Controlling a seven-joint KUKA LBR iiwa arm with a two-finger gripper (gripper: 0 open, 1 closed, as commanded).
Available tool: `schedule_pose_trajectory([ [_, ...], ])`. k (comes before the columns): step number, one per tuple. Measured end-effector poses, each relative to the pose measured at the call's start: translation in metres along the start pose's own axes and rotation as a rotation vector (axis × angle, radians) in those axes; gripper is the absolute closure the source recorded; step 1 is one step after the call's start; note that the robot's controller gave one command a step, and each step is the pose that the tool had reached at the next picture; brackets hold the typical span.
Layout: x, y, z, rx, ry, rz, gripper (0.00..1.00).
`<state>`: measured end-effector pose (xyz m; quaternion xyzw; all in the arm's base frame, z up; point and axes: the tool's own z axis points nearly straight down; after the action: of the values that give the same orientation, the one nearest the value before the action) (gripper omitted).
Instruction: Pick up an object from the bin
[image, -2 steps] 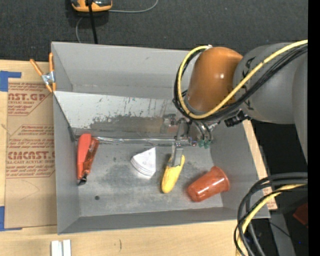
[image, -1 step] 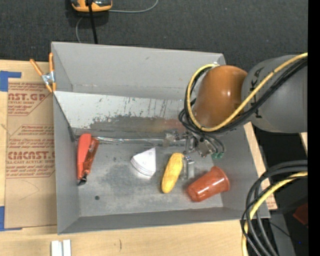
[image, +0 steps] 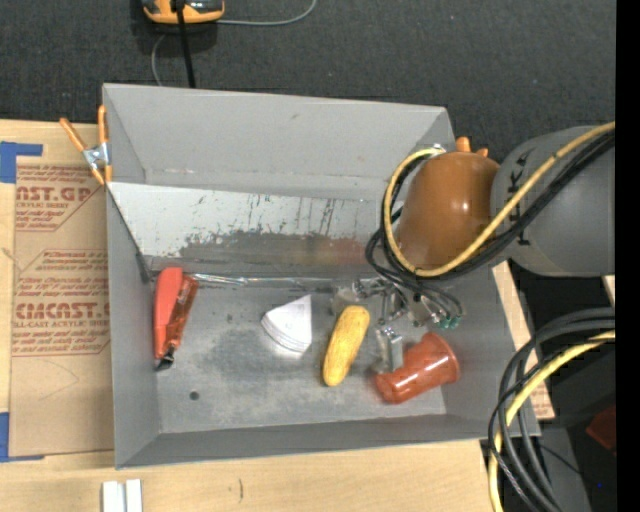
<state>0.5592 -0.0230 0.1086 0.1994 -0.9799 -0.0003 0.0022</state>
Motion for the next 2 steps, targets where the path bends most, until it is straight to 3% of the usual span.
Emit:
schedule_pose_trajectory([
  [1,-0.012,0.007,-0.013,0.002,-0.008,-0.22,0.0],
  [2,-0.021,0.008,0.024,0.003,-0.007,-0.423,0.0],
])
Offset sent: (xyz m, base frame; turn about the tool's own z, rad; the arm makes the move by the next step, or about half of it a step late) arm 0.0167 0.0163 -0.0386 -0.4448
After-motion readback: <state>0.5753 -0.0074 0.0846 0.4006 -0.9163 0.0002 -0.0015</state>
